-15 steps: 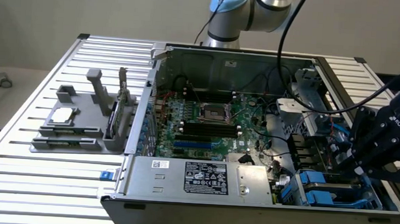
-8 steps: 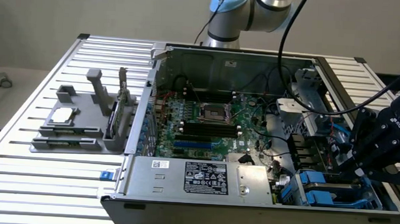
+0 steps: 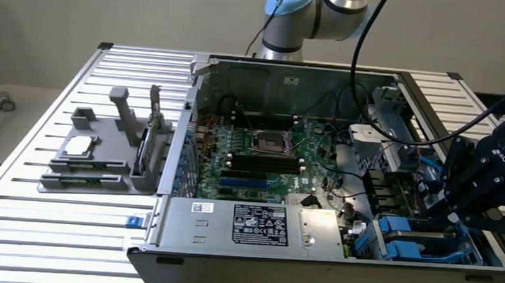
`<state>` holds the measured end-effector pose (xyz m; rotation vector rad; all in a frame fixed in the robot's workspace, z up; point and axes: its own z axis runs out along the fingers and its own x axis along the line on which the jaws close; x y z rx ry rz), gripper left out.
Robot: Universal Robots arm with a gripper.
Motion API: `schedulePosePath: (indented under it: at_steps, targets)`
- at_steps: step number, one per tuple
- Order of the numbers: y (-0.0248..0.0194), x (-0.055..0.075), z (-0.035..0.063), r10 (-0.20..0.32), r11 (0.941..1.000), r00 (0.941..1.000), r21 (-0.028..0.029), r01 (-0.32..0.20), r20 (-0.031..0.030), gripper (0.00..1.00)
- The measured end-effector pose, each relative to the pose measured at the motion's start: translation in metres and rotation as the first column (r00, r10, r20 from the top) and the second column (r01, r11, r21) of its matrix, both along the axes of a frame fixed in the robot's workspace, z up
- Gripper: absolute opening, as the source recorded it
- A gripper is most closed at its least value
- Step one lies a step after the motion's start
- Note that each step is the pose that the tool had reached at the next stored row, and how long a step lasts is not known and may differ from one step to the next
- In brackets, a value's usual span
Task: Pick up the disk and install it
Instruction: 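Insert the first disk wire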
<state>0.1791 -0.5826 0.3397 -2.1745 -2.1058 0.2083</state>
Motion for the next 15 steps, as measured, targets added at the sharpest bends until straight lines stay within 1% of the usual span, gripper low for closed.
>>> schedulePosePath:
  at_steps: [8,15]
  targets:
    - [0.0001,-0.0013,-0.0001,0.000,1.0000,1.0000,0.0015,0.000,0.0017,0.16]
    - [0.0002,-0.0014,-0.0001,0.000,1.0000,1.0000,0.0053,0.000,0.0064,0.16]
